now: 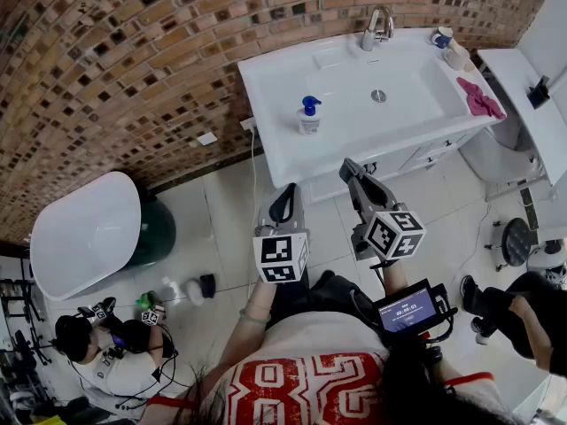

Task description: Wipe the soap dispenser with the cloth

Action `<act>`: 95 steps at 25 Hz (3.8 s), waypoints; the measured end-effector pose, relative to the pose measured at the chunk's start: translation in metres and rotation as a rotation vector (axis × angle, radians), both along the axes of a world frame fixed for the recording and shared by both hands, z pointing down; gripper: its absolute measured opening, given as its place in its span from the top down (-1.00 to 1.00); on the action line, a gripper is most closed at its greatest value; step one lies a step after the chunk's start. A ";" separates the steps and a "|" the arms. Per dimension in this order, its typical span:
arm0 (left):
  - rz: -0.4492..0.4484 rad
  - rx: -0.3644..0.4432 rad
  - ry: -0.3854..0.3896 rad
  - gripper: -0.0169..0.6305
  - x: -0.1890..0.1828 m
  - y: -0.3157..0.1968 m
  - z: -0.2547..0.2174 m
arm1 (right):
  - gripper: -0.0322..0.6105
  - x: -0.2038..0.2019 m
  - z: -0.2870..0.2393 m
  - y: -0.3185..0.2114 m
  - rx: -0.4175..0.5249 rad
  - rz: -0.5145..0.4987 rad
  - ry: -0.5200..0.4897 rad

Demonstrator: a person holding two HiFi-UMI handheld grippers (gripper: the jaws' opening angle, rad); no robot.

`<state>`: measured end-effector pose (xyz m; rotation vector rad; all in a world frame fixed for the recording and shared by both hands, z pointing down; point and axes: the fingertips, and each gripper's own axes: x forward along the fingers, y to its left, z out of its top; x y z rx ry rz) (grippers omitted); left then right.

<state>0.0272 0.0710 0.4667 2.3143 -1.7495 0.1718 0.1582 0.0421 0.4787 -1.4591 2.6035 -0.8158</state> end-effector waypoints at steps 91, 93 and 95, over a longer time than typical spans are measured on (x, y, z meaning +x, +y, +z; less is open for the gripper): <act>0.086 -0.068 -0.034 0.93 -0.087 -0.184 0.022 | 0.75 -0.125 0.105 -0.146 -0.235 -0.242 0.330; 0.083 -0.063 -0.041 0.93 -0.090 -0.185 0.022 | 0.75 -0.119 0.107 -0.148 -0.232 -0.229 0.338; 0.082 -0.063 -0.047 0.94 -0.090 -0.186 0.024 | 0.75 -0.112 0.107 -0.147 -0.234 -0.219 0.335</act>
